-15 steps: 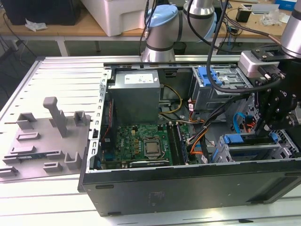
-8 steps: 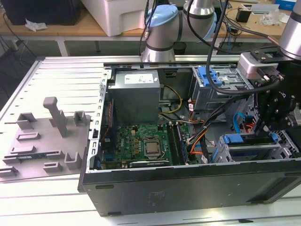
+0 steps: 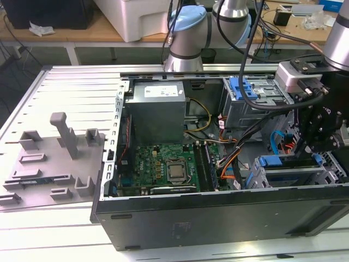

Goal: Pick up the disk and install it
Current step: 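Insert the first disk wire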

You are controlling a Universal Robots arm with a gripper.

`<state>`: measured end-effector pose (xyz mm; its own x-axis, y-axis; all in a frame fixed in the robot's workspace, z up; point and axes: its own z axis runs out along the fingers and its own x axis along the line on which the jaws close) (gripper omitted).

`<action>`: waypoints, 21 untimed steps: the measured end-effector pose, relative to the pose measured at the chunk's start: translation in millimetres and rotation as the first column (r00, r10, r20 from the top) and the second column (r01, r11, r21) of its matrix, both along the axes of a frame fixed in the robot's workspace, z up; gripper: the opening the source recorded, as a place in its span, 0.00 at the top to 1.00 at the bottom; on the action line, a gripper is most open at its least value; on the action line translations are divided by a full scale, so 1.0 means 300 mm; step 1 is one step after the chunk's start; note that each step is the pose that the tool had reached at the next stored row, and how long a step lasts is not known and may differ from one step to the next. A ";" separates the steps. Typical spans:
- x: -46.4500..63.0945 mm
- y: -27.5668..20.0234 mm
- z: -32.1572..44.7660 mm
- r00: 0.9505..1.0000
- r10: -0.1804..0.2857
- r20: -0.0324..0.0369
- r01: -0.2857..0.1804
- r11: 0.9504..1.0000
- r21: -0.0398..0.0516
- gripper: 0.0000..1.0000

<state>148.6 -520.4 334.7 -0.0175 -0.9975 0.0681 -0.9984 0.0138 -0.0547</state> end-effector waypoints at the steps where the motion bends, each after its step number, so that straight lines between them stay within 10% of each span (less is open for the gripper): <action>1: 0.000 0.000 0.000 1.000 0.000 0.000 0.000 1.000 0.000 0.83; 6: 0.000 0.000 -0.001 1.000 0.000 0.000 0.000 1.000 0.001 0.82; 11: -0.001 0.001 0.053 1.000 0.000 0.000 0.000 1.000 0.000 0.45; 21: -0.002 0.007 0.069 1.000 -0.001 0.000 0.001 1.000 -0.006 0.45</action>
<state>148.0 -518.3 355.5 -0.0183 -0.9971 0.0743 -0.9984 0.0142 -0.0548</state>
